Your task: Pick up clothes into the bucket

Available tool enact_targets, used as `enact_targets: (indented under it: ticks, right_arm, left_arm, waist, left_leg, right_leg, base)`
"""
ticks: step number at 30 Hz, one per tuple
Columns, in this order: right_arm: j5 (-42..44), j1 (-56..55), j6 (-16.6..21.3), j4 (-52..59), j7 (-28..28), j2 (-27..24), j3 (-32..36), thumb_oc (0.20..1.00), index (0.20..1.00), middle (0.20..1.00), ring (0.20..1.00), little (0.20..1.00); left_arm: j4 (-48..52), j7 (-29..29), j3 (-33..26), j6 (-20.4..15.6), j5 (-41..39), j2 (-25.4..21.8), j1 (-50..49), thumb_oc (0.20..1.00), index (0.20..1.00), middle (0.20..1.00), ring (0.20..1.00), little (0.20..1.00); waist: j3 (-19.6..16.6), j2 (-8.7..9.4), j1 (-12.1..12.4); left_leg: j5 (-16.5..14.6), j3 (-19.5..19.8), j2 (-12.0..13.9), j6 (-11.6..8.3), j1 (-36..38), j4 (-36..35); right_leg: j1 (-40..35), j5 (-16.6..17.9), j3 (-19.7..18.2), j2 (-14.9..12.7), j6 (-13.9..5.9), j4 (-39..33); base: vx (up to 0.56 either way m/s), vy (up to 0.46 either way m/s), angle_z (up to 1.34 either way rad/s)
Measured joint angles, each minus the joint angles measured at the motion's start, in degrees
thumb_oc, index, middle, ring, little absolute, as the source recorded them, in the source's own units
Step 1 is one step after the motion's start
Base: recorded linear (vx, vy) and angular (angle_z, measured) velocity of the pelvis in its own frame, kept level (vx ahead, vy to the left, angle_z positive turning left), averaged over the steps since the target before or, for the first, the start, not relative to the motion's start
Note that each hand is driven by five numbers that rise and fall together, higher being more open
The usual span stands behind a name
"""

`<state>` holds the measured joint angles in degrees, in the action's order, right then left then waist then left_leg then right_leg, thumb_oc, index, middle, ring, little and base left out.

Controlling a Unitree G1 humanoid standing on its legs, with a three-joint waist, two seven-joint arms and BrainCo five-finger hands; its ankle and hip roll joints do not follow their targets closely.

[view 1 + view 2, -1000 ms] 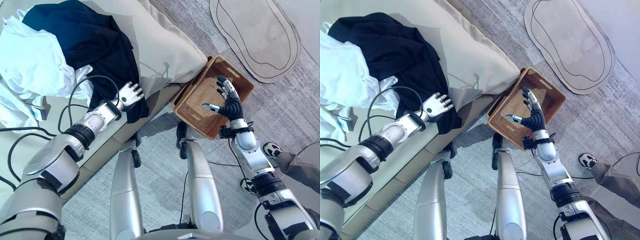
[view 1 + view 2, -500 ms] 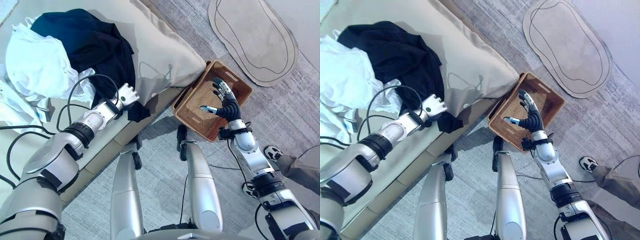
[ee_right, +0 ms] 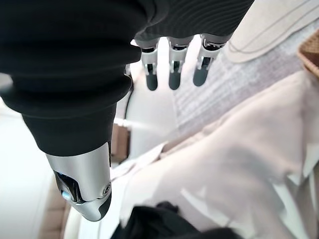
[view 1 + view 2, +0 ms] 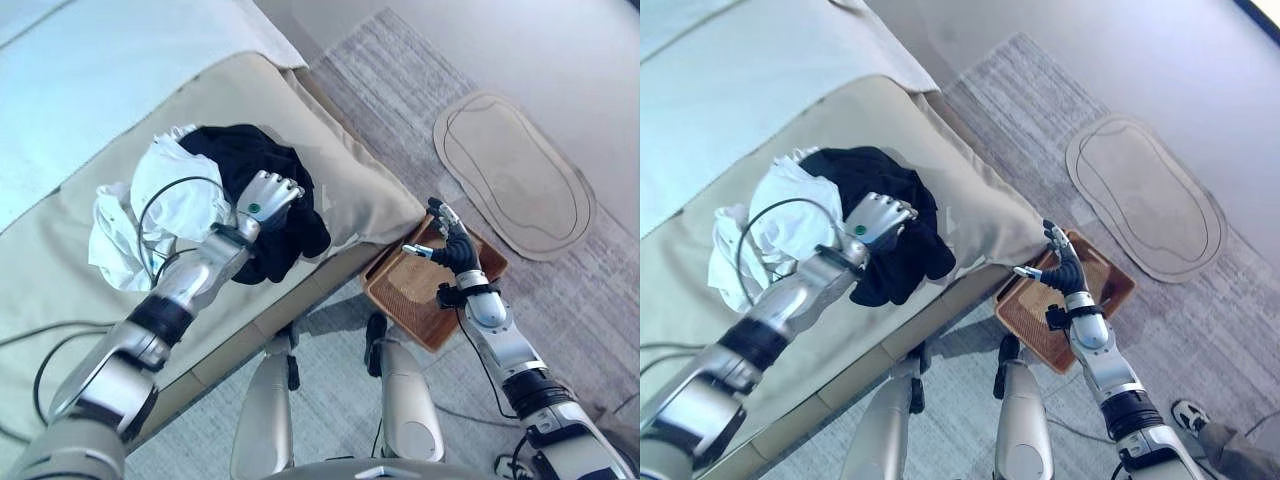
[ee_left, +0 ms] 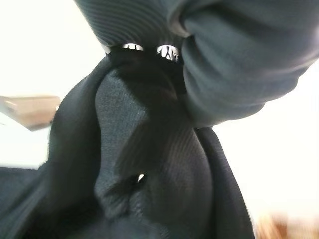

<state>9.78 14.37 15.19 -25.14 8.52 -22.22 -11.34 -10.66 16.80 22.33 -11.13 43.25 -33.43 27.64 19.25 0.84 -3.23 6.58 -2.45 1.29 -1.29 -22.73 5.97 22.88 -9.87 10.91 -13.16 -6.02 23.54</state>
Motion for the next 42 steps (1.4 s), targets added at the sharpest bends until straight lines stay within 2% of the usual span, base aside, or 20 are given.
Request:
enact_targets:
  ticks: [3,7,8,10,17,23,29,35,42]
  right_arm:
    - [-0.2,0.5,-0.7,-2.5,-0.1,1.0,-0.6,1.0,1.0,1.0,1.0,1.0]
    - [-1.2,2.8,-1.0,-5.5,0.1,1.4,-1.8,1.0,1.0,1.0,1.0,1.0]
    - [-2.5,3.4,-1.1,-6.3,0.1,1.2,-2.9,1.0,1.0,1.0,1.0,1.0]
    - [-5.4,4.7,-2.0,-7.1,0.5,1.1,-4.5,1.0,1.0,1.0,1.0,1.0]
    - [-10.5,6.6,-3.1,-4.6,-1.1,-0.2,-11.0,1.0,1.0,1.0,1.0,1.0]
    - [-13.0,7.3,-3.5,-2.0,-4.8,-0.1,-15.9,1.0,1.0,1.0,1.0,1.0]
    - [-13.1,7.9,-4.5,0.3,-6.4,2.0,-16.4,1.0,1.0,1.0,1.0,1.0]
    - [-13.2,5.2,-5.5,0.6,-9.3,1.2,-16.8,1.0,1.0,1.0,1.0,1.0]
    - [-13.6,3.9,-5.6,1.9,-9.5,1.3,-16.8,1.0,1.0,1.0,1.0,1.0]
  left_arm:
    - [4.5,-1.8,0.1,-2.8,-9.0,1.3,-2.3,0.2,0.2,0.2,0.2,0.2]
    - [9.8,-6.3,2.1,-5.8,-21.6,4.3,-2.6,0.2,0.2,0.2,0.2,0.2]
    - [11.1,-7.6,2.9,-6.1,-25.9,4.9,-2.5,0.2,0.2,0.2,0.2,0.2]
    - [14.3,-9.1,3.7,-6.4,-31.9,5.3,-2.2,0.2,0.2,0.2,0.2,0.2]
    - [17.1,-13.3,5.4,-6.5,-46.9,8.5,1.8,0.2,0.2,0.2,0.2,0.2]
    - [18.8,-14.6,7.5,-6.0,-49.2,10.4,8.7,0.2,0.2,0.2,0.2,0.2]
    - [20.0,-14.6,8.0,-5.5,-49.4,12.5,16.4,0.2,0.2,0.2,0.2,0.2]
    - [22.1,-14.5,7.9,-5.5,-49.7,13.2,19.7,0.2,0.2,0.2,0.2,0.2]
    - [22.7,-14.5,8.0,-5.4,-49.7,15.2,20.9,0.2,0.2,0.2,0.2,0.2]
  waist:
    - [-2.0,-0.53,1.0]
    - [-4.2,-0.71,0.9]
    - [-5.7,-0.72,0.9]
    - [-5.7,-0.65,0.9]
    - [-8.0,-1.13,0.8]
    - [-10.2,-1.18,0.9]
    - [-12.6,-1.52,-0.3]
    - [-14.5,-1.73,-0.5]
    - [-15.3,-2.3,-0.5]
  left_leg:
    - [0.2,0.4,-0.3,0.02,2.4,-1.7]
    - [0.3,0.7,-0.6,0.01,5.2,-3.2]
    - [0.3,0.7,-0.7,0.01,5.7,-3.6]
    - [0.3,0.8,-0.7,0.0,7.7,-3.8]
    - [0.1,0.6,-0.7,-0.16,12.8,-6.6]
    - [0.2,0.7,-1.2,-0.17,14.9,-7.6]
    - [0.2,0.5,-1.5,-0.17,17.3,-9.3]
    - [0.2,0.5,-1.3,-0.17,18.4,-9.9]
    - [0.1,0.1,-1.3,-0.18,19.2,-10.4]
  right_leg:
    - [-3.1,0.3,0.9,0.0,-0.55,-2.5]
    - [-7.6,1.5,1.9,0.1,-1.73,-6.5]
    - [-8.4,1.9,2.0,0.2,-2.13,-7.7]
    - [-11.4,2.7,2.3,0.4,-2.31,-10.0]
    - [-17.9,4.7,2.8,1.2,-2.85,-15.8]
    - [-21.8,6.6,3.7,1.3,-3.22,-20.5]
    - [-24.9,7.7,4.0,1.5,-3.4,-23.6]
    - [-26.0,7.7,4.1,1.9,-3.4,-24.5]
    - [-26.7,7.9,4.1,2.0,-3.34,-25.2]
  base:
    - [0.06,-0.007,0.11]
    - [0.06,-0.014,0.03]
    - [0.07,-0.015,0.01]
    - [0.08,-0.011,0.0]
    - [0.08,-0.013,-0.01]
    - [0.08,-0.014,0.02]
    - [0.05,-0.007,0.0]
    - [0.01,-0.002,-0.01]
    - [0.0,0.0,0.0]
